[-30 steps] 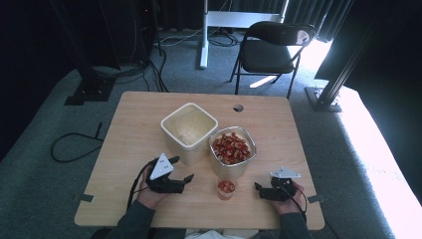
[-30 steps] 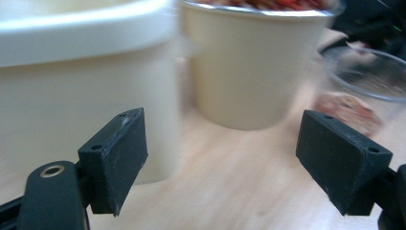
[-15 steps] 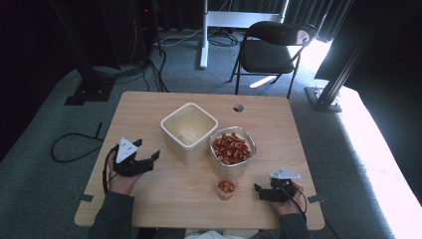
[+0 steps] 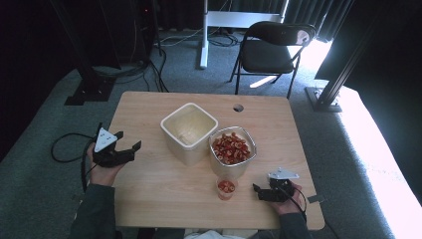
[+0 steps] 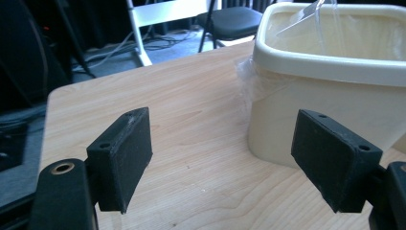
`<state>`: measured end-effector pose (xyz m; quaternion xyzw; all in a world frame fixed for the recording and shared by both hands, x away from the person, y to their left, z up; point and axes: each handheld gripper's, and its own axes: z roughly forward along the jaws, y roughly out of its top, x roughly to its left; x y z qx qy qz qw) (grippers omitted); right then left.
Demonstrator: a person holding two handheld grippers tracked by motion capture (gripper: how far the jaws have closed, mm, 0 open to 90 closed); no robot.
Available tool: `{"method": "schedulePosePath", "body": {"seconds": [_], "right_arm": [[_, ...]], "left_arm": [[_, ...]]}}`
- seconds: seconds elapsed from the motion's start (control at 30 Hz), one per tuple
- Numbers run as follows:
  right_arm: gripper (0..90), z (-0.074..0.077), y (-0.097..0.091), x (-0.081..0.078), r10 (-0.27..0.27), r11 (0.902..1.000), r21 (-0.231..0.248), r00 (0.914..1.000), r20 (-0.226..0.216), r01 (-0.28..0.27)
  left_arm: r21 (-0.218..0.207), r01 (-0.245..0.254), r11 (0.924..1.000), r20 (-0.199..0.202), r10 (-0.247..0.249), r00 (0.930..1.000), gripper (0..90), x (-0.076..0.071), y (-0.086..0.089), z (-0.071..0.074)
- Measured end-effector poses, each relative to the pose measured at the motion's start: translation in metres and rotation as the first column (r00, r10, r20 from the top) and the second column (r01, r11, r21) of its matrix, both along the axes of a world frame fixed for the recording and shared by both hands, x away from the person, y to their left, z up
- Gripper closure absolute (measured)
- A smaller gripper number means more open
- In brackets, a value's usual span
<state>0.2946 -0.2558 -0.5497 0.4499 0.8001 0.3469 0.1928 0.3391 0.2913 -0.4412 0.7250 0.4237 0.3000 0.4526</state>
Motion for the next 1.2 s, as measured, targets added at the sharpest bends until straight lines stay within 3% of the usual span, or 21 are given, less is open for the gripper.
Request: {"method": "schedulePosePath", "body": {"seconds": [0.03,0.17,0.27,0.43,0.5,0.6,0.73,0.77,0.8,0.87,1.03,1.2], "right_arm": [[17.5,0.0,0.0,0.0,0.0,1.0,-0.001,1.0,-0.003,0.0],[17.5,0.002,0.003,-0.001,-0.004,0.9999,-0.01,0.9998,-0.018,0.004],[17.4,0.003,0.008,-0.004,0.011,0.9999,-0.013,0.9997,-0.024,-0.012],[14.8,0.009,0.026,-0.014,0.115,0.9925,0.041,0.9932,0.023,-0.115],[13.4,0.01,0.03,-0.015,0.13,0.9903,0.046,0.9913,0.023,-0.131],[11.8,0.013,0.048,-0.02,0.216,0.9749,0.049,0.9757,0.037,-0.217],[11.6,0.016,0.056,-0.023,0.25,0.9637,0.081,0.9665,0.058,-0.254],[11.6,0.018,0.06,-0.025,0.275,0.9542,0.102,0.9589,0.07,-0.281],[11.6,0.018,0.06,-0.025,0.275,0.9542,0.102,0.9589,0.07,-0.281],[11.6,0.018,0.067,-0.025,0.305,0.9408,0.13,0.949,0.079,-0.313],[11.6,0.019,0.078,-0.026,0.348,0.9235,0.135,0.9323,0.098,-0.359],[14.0,0.017,0.09,-0.022,0.364,0.9164,0.125,0.9216,0.133,-0.38]], "left_arm": [[-0.008,0.014,0.9999,-0.007,-0.014,0.9999,22.4,0.002,0.001,-0.002],[0.022,0.042,0.9989,-0.032,-0.042,0.9986,22.4,0.004,0.001,-0.005],[0.0,0.052,0.9986,-0.033,-0.052,0.9981,22.4,0.003,0.002,-0.009],[-0.008,0.053,0.9985,-0.047,-0.054,0.9975,22.4,0.002,-0.001,-0.019],[-0.013,0.048,0.9988,-0.047,-0.048,0.9977,22.4,0.002,-0.002,-0.022],[-0.031,0.034,0.9989,-0.05,-0.036,0.9981,23.2,-0.002,-0.005,-0.031],[-0.028,0.027,0.9992,-0.065,-0.028,0.9975,23.1,-0.002,-0.007,-0.039],[-0.041,0.02,0.999,-0.074,-0.023,0.997,23.1,-0.003,-0.009,-0.044],[-0.041,0.02,0.999,-0.074,-0.023,0.997,23.1,-0.003,-0.009,-0.044],[-0.056,0.022,0.9982,-0.081,-0.027,0.9964,23.1,-0.004,-0.015,-0.051],[-0.052,0.038,0.9979,-0.103,-0.043,0.9938,23.1,-0.003,-0.025,-0.061],[-0.049,0.048,0.9976,-0.121,-0.054,0.9912,23.2,-0.003,-0.028,-0.067]]}}
